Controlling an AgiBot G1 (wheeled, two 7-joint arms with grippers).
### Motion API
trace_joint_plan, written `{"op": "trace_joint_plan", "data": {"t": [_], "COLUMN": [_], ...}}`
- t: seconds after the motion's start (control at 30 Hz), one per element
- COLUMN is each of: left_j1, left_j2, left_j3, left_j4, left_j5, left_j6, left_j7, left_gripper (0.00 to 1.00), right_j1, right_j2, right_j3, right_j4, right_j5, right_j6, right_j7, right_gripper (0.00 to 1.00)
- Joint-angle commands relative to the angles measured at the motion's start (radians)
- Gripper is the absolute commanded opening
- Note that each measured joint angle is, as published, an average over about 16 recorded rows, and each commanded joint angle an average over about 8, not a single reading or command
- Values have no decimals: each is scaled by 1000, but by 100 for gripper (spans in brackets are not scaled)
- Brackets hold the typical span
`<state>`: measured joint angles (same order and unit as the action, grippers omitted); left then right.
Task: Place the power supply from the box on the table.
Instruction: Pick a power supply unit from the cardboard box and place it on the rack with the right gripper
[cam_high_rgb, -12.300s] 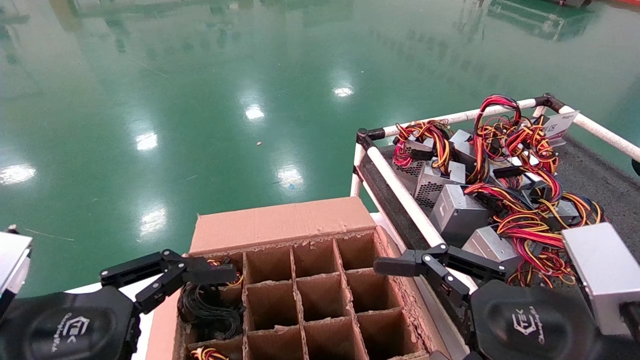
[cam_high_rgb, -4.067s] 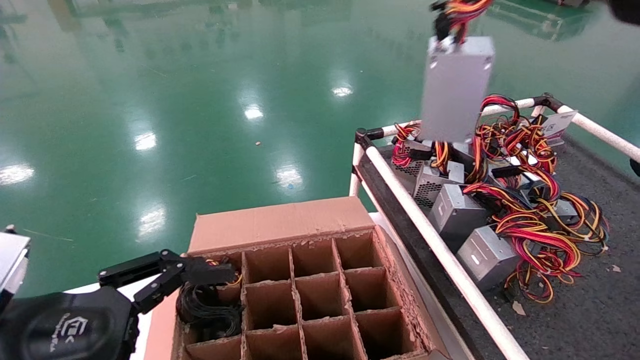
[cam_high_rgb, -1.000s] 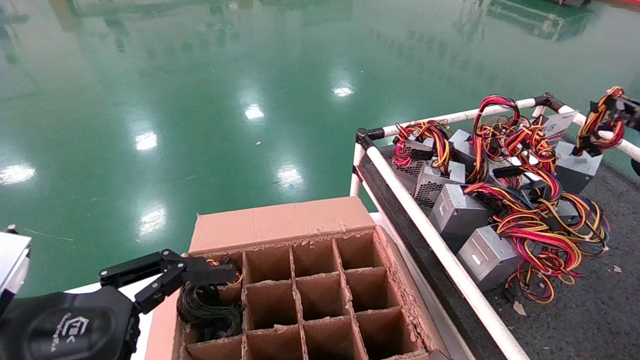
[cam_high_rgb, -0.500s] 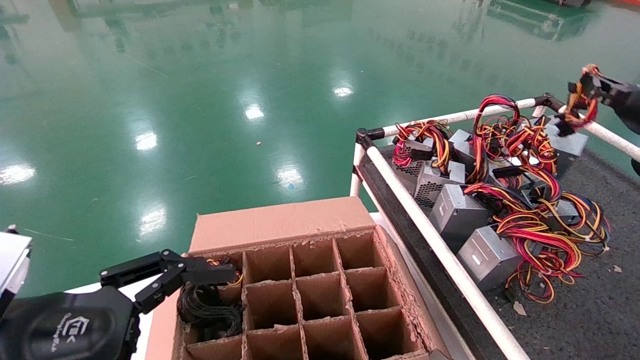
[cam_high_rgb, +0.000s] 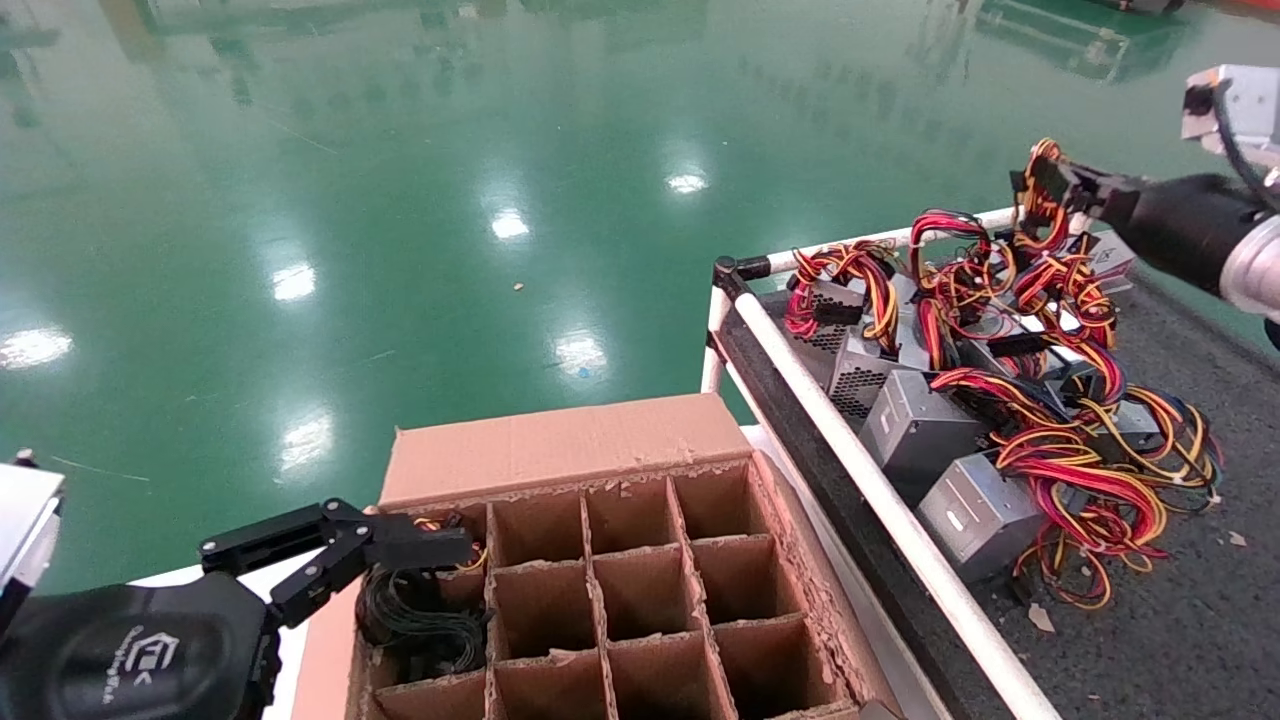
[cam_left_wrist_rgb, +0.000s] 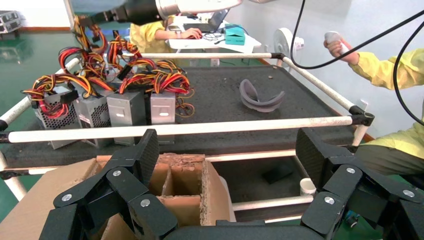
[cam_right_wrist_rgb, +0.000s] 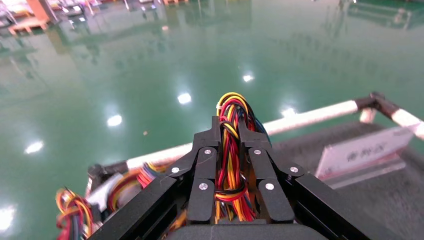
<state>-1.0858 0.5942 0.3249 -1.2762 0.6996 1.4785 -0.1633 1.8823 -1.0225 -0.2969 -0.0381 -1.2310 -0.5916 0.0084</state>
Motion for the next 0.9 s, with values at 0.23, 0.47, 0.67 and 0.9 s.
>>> {"op": "trace_joint_plan", "data": {"t": [0.23, 0.47, 0.67, 0.9], "left_j1": [0, 0, 0, 0], "left_j2": [0, 0, 0, 0], "left_j3": [0, 0, 1, 1], "left_j4": [0, 0, 0, 0], "left_j5": [0, 0, 0, -1], "left_j6": [0, 0, 0, 0], "left_j7": [0, 0, 0, 0], "left_gripper": [100, 100, 100, 100], "right_j1": [-5, -12, -22, -26], "right_j2": [-5, 9, 15, 17], "right_j3": [-21, -29, -38, -43], "right_j4": [-22, -14, -11, -12], "right_j5": [-29, -40, -54, -60], "right_j6": [57, 88, 90, 93], "right_j7": [48, 74, 86, 91], "right_gripper": [0, 3, 72, 100]}}
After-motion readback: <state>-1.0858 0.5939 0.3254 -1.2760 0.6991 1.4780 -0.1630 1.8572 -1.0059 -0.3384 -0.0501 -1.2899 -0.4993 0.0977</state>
